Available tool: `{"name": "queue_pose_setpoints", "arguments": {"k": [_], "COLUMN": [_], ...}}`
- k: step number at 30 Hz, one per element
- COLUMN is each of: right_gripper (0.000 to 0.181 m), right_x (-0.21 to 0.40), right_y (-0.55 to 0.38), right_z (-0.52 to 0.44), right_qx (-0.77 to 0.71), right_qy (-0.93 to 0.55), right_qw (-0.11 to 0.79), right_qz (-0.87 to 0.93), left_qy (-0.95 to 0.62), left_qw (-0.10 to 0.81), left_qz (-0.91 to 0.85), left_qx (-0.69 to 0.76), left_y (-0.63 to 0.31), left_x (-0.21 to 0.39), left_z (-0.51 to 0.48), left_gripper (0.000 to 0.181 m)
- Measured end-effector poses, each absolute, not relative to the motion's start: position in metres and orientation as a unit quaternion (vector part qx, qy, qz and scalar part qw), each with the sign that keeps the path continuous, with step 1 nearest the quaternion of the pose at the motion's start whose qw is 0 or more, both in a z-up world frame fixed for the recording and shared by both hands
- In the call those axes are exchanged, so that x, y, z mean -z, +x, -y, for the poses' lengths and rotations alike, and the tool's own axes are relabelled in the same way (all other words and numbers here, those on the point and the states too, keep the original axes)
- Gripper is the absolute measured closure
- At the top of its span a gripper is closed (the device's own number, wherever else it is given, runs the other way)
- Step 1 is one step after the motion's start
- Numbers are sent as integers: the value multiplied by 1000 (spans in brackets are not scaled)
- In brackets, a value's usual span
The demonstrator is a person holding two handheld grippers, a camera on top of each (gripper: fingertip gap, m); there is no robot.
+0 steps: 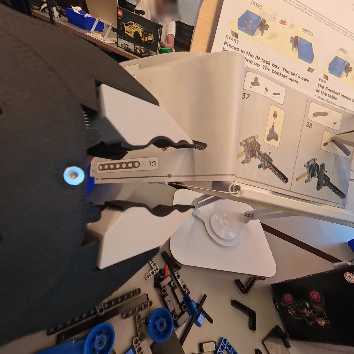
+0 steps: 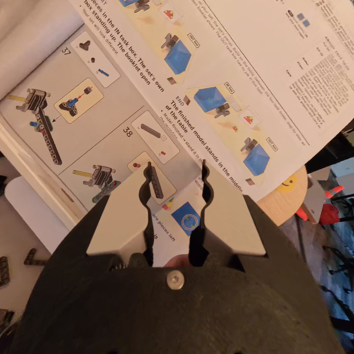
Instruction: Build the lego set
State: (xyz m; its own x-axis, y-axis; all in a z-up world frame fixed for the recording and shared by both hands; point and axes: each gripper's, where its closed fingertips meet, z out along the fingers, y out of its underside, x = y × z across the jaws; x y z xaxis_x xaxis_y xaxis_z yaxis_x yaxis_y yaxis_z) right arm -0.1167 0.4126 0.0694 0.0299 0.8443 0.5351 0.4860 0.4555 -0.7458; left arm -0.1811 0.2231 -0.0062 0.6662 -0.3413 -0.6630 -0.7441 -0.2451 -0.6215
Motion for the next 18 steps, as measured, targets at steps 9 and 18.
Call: {"name": "queue_pose_setpoints", "arguments": {"k": [9,18], "right_gripper": [138,147], "right_x": [-66,-70], "right_y": [-117,-114], "right_z": [-413,-413], "right_qx": [-149,-142], "right_qy": [-487,-486], "right_qw": [522,549], "right_qz": [684,665], "left_qy": [-762,-762], "left_qw": [496,495], "left_qz": [-360,-363], "left_qx": [-207,-208], "left_y": [-181,-180], "left_x": [7,9], "left_z": [-223,-223], "left_gripper": [122,121]}}
